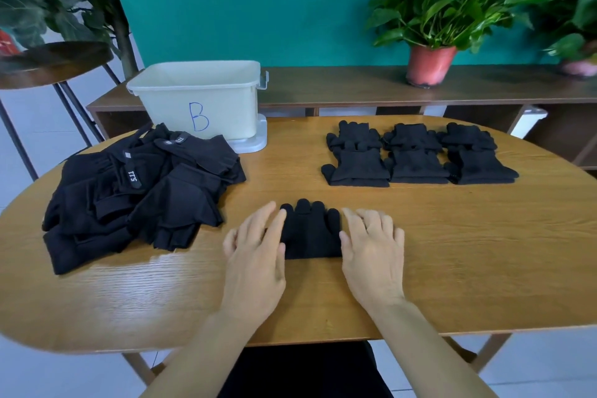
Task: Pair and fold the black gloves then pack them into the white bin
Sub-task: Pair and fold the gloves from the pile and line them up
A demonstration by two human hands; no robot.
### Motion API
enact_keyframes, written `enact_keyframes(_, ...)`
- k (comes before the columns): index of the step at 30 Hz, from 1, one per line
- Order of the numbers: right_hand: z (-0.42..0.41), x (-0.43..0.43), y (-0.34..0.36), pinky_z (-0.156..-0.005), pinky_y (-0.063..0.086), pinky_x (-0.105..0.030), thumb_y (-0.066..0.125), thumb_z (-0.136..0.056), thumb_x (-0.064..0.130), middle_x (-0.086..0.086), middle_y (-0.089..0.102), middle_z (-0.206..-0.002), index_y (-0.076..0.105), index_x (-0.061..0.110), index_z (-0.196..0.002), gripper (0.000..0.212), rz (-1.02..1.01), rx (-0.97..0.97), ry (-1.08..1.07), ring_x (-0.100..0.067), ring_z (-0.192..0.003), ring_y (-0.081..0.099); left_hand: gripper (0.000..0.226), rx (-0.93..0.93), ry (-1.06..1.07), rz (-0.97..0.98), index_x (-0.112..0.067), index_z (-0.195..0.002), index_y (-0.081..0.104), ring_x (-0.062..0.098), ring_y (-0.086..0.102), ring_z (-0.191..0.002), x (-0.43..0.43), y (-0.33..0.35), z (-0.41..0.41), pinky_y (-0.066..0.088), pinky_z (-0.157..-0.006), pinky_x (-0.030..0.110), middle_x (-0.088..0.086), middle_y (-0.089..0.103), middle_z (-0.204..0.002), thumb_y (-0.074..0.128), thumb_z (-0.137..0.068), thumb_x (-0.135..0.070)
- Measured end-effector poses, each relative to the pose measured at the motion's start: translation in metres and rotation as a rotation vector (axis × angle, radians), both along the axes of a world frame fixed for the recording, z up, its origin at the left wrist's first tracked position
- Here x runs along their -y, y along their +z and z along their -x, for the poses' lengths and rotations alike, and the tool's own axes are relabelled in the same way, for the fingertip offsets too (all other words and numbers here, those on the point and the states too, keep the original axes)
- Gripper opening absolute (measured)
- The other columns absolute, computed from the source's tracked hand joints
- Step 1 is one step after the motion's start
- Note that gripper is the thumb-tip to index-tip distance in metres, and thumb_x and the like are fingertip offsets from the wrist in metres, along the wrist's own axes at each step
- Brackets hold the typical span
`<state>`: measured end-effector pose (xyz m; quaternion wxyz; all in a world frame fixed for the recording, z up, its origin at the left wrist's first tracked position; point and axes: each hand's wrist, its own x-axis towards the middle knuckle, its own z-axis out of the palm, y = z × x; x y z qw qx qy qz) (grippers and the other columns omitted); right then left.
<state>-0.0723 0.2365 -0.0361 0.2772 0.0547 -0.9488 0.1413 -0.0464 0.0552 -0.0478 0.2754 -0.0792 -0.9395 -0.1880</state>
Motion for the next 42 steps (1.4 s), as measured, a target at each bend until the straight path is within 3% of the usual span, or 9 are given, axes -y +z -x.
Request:
enact_keyframes(4, -0.007, 0.008, -0.001, -0.112, 0.03, -0.044, 0.054, -0.094, 0.027, -0.009, 0.049, -0.146, 0.052, 0.008, -0.139, 0.049, -0.21, 0.007, 0.273, -0.025, -0.14, 0.041, 0.058, 0.065, -0.194, 0.241, -0.009, -0.155, 0.025, 0.014, 0.013, -0.151, 0.0, 0.002, -0.004, 0.008, -0.12, 0.041, 0.003, 0.021, -0.163, 0.036, -0.1, -0.025)
enact_keyframes(7, -0.006, 0.013, 0.0, -0.116, 0.012, -0.04, 0.027, -0.101, 0.039, -0.009, 0.028, -0.158, 0.034, 0.007, -0.15, 0.059, -0.37, 0.196, 0.402, -0.021, -0.148, 0.02, 0.062, 0.183, -0.238, 0.383, -0.009, -0.157, 0.013, 0.014, 0.007, -0.152, 0.01, -0.002, 0.004, 0.002, -0.12, 0.042, 0.005, 0.015, -0.164, 0.026, -0.103, -0.036)
enact_keyframes(11, 0.002, 0.003, 0.003, -0.117, -0.019, -0.036, 0.0, -0.098, 0.058, 0.005, -0.023, -0.159, -0.014, 0.018, -0.153, 0.07, -0.415, 0.473, 0.488, -0.008, -0.144, -0.027, 0.07, 0.315, -0.308, 0.409, -0.015, -0.157, -0.001, 0.005, -0.013, -0.149, 0.025, -0.006, 0.013, -0.017, -0.118, 0.037, -0.002, -0.003, -0.164, 0.003, -0.1, -0.057)
enact_keyframes(15, 0.01, -0.004, 0.001, -0.116, -0.021, -0.037, -0.016, -0.085, 0.065, 0.006, -0.021, -0.161, -0.015, 0.02, -0.153, 0.083, -0.452, 0.462, 0.49, -0.006, -0.143, -0.029, 0.074, 0.308, -0.346, 0.379, -0.02, -0.156, 0.0, 0.001, -0.013, -0.148, 0.034, -0.005, 0.022, -0.021, -0.117, 0.032, -0.008, -0.004, -0.162, 0.001, -0.096, -0.064)
enact_keyframes(25, 0.022, -0.008, 0.007, -0.119, -0.016, -0.032, 0.018, -0.093, 0.069, 0.005, 0.008, -0.163, 0.015, 0.019, -0.157, 0.082, -0.327, 0.405, 0.551, -0.005, -0.148, -0.013, 0.062, 0.075, -0.36, 0.282, -0.023, -0.142, 0.051, 0.005, 0.01, -0.15, 0.045, -0.008, 0.047, 0.006, -0.119, 0.033, -0.011, 0.052, -0.143, 0.021, -0.103, -0.06)
enact_keyframes(29, 0.028, -0.008, 0.004, -0.12, -0.009, -0.028, 0.023, -0.088, 0.057, 0.003, 0.03, -0.158, 0.036, 0.018, -0.151, 0.075, -0.211, 0.314, 0.574, -0.007, -0.15, 0.007, 0.055, 0.003, -0.369, 0.284, -0.021, -0.135, 0.058, 0.008, 0.014, -0.15, 0.045, -0.008, 0.05, 0.012, -0.119, 0.037, -0.01, 0.062, -0.133, 0.024, -0.106, -0.052)
enact_keyframes(34, 0.039, -0.004, -0.005, -0.117, 0.022, -0.036, 0.048, -0.08, 0.029, -0.002, 0.065, -0.128, 0.066, 0.013, -0.125, 0.051, -0.132, 0.148, 0.505, -0.015, -0.133, 0.049, 0.05, -0.094, -0.404, 0.303, -0.016, -0.125, 0.065, 0.01, 0.026, -0.147, 0.043, -0.009, 0.053, 0.024, -0.115, 0.039, -0.008, 0.069, -0.122, 0.029, -0.106, -0.046)
enact_keyframes(38, 0.044, -0.001, -0.01, -0.112, 0.03, -0.04, 0.078, -0.069, 0.01, -0.003, 0.071, -0.117, 0.071, 0.011, -0.114, 0.046, -0.098, 0.096, 0.5, -0.02, -0.121, 0.061, 0.059, -0.077, -0.364, 0.367, -0.016, -0.128, 0.063, 0.011, 0.037, -0.141, 0.04, -0.007, 0.054, 0.028, -0.111, 0.035, -0.005, 0.066, -0.128, 0.036, -0.099, -0.059)
enact_keyframes(42, 0.042, -0.002, -0.009, -0.109, 0.034, -0.042, 0.085, -0.065, 0.008, -0.003, 0.073, -0.111, 0.072, 0.011, -0.11, 0.046, -0.076, 0.066, 0.52, -0.02, -0.115, 0.064, 0.057, -0.034, -0.271, 0.353, -0.014, -0.129, 0.064, 0.013, 0.05, -0.132, 0.034, -0.004, 0.053, 0.03, -0.104, 0.029, -0.002, 0.066, -0.129, 0.042, -0.093, -0.052)
